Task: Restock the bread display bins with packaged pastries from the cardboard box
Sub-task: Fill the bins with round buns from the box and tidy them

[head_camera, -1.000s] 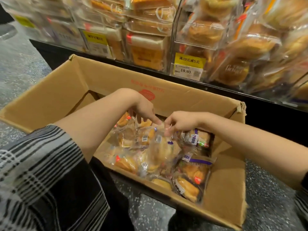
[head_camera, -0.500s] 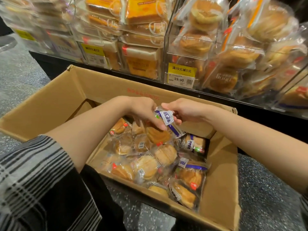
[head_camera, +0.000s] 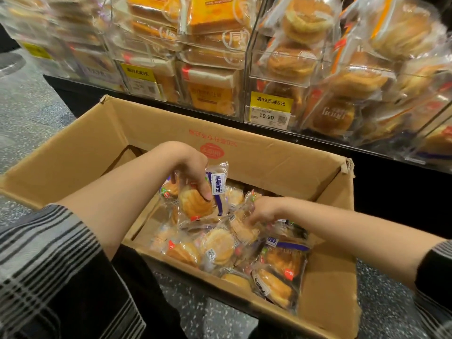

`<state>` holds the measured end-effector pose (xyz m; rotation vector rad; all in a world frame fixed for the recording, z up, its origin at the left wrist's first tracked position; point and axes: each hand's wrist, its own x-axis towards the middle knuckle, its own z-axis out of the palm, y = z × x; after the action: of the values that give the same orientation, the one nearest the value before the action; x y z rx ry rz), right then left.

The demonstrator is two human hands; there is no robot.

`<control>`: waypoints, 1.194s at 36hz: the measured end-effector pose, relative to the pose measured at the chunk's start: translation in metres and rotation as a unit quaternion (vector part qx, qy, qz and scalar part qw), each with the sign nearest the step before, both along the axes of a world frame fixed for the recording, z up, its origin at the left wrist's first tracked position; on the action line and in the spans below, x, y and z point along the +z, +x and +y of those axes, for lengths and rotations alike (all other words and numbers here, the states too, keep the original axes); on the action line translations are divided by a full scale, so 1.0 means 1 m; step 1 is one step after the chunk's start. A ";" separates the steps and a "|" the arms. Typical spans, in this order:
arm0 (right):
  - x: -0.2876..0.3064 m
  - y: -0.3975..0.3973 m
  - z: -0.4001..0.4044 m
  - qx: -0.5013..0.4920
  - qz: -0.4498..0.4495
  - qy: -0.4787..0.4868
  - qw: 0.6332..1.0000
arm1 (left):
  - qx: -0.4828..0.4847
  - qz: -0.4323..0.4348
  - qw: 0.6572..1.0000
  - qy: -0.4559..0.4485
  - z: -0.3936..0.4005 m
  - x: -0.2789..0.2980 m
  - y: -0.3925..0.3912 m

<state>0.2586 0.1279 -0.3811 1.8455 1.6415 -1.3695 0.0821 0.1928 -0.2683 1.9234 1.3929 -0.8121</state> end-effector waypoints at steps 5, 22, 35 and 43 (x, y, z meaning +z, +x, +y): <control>-0.015 0.001 -0.003 -0.069 0.007 0.050 0.996 | 0.022 -0.011 1.000 -0.012 0.001 0.000 -0.002; 0.061 0.020 0.015 -0.226 0.120 0.136 0.957 | 0.270 -0.124 0.955 -0.005 0.002 0.004 -0.004; 0.095 -0.004 -0.005 0.029 0.004 0.663 0.748 | 0.452 -0.332 0.825 0.070 0.011 0.008 -0.019; 0.102 -0.015 0.010 0.201 -0.051 0.701 0.683 | 0.483 -0.451 0.750 0.028 -0.003 0.023 -0.017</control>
<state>0.2437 0.1380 -0.2787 1.6918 3.1157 0.5138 0.0646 0.1896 -0.2451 1.0180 1.4297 0.6086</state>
